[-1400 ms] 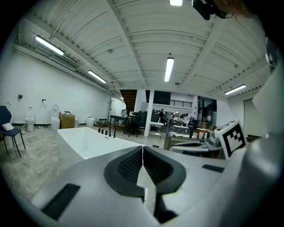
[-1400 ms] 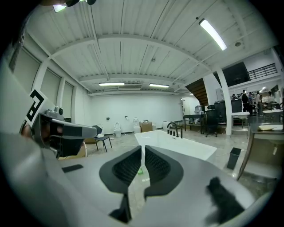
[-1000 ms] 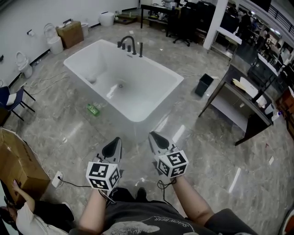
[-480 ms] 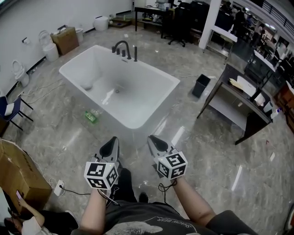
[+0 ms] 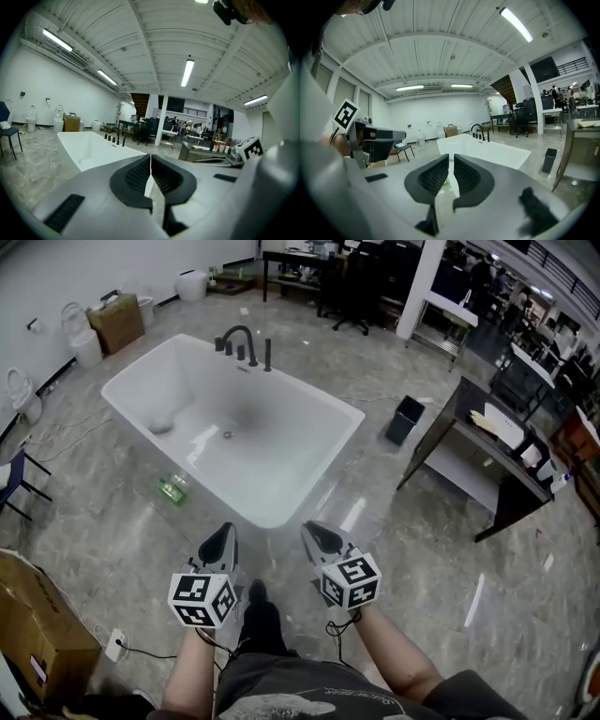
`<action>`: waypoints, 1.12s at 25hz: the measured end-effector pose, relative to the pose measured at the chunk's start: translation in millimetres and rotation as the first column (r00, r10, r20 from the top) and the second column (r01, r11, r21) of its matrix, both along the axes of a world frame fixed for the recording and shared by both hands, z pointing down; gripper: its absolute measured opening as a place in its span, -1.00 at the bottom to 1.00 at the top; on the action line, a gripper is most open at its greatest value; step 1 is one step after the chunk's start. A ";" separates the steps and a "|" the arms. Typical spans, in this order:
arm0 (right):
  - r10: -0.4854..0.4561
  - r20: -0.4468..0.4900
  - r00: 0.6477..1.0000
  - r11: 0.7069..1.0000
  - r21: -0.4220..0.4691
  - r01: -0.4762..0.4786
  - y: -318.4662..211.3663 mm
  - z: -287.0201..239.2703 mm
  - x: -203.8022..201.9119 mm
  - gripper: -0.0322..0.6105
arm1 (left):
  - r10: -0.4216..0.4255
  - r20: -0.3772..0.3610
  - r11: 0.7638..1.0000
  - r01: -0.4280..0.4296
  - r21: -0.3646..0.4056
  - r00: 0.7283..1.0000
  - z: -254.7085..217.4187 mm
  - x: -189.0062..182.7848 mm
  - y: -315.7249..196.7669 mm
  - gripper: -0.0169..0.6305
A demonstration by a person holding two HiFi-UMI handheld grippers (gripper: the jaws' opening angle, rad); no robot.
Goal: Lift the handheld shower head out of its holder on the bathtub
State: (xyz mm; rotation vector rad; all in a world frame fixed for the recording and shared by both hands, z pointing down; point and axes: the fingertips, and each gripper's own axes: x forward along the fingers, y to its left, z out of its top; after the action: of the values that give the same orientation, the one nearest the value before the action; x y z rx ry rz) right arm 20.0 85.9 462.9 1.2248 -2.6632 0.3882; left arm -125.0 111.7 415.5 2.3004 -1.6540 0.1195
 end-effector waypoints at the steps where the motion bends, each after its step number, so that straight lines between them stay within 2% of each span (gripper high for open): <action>1: 0.007 -0.003 1.000 1.000 -0.003 -0.007 -12.4 1.3 -2.6 -0.77 | 0.005 -0.003 1.000 -0.005 -0.005 1.000 2.2 -3.3 -13.3 -0.90; 15: 0.105 -0.017 0.994 0.992 -0.065 -0.106 -202.6 4.5 -57.5 -0.77 | 0.089 -0.023 0.995 -0.091 -0.051 0.996 14.5 -60.6 -201.7 -0.90; 22: 0.164 -0.036 0.986 0.984 -0.067 -0.166 -282.3 6.6 -74.4 -0.76 | 0.082 -0.037 0.993 -0.085 -0.084 0.996 34.0 -99.4 -272.2 -0.90; 28: 0.175 -0.039 0.984 0.982 -0.066 -0.177 -334.1 13.1 -78.6 -0.76 | 0.063 -0.036 0.994 -0.065 -0.084 0.997 42.4 -114.1 -315.2 -0.90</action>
State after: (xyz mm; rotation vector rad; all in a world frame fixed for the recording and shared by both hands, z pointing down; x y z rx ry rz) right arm -58.6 -248.2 476.0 1.4374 -2.4996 0.4771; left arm -239.1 -203.5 457.8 2.2802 -1.5297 0.1616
